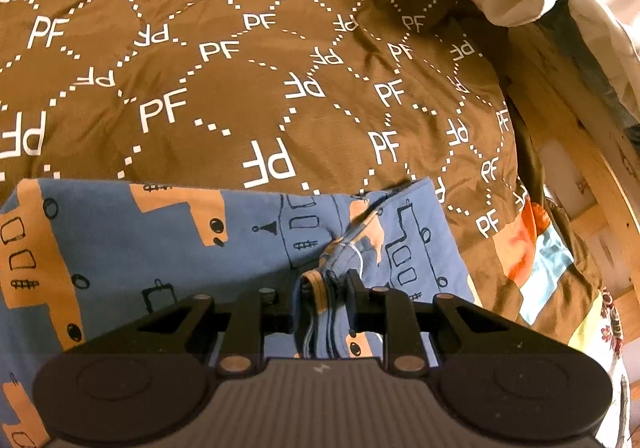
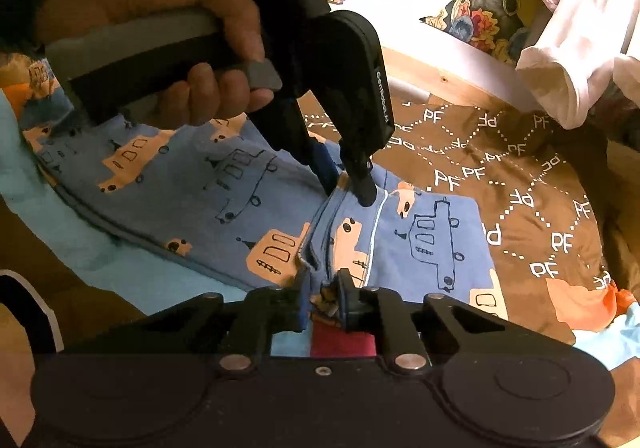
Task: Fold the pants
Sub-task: 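Hold the stacked cuffs with both tools, pinching them together side by side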
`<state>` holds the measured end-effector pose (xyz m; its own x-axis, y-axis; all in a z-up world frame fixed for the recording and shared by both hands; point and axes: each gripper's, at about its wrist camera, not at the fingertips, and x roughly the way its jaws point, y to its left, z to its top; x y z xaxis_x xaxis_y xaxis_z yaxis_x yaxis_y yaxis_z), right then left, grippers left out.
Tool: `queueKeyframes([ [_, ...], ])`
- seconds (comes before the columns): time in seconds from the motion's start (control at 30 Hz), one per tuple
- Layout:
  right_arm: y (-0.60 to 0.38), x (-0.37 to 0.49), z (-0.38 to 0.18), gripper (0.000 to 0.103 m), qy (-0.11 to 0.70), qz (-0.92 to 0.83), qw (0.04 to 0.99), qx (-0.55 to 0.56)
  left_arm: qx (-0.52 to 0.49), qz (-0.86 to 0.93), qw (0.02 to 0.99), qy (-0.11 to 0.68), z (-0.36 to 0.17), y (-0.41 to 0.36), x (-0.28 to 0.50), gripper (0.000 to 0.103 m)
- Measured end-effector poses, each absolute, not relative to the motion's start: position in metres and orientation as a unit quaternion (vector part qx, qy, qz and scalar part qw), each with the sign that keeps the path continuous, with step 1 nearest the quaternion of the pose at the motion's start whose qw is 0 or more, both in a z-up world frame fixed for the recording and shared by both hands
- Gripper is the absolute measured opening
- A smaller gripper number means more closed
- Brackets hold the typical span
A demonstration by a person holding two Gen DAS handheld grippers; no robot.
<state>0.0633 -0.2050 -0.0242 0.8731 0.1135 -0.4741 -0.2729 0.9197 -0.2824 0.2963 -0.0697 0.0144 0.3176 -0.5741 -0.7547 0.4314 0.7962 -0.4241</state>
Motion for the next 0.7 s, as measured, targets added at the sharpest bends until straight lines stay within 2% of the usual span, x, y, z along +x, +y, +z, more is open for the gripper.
queueKeyframes([
  [0.13, -0.209, 0.062, -0.018, 0.013, 0.231, 0.113, 0.953, -0.162, -0.059, -0.316, 0.811, 0.489, 0.020, -0.068, 0.292, 0.017],
  [0.7, -0.162, 0.058, 0.012, 0.012, 0.222, 0.223, 0.940, -0.130, -0.067, -0.283, 0.830, 0.477, 0.044, 0.012, 0.269, 0.015],
])
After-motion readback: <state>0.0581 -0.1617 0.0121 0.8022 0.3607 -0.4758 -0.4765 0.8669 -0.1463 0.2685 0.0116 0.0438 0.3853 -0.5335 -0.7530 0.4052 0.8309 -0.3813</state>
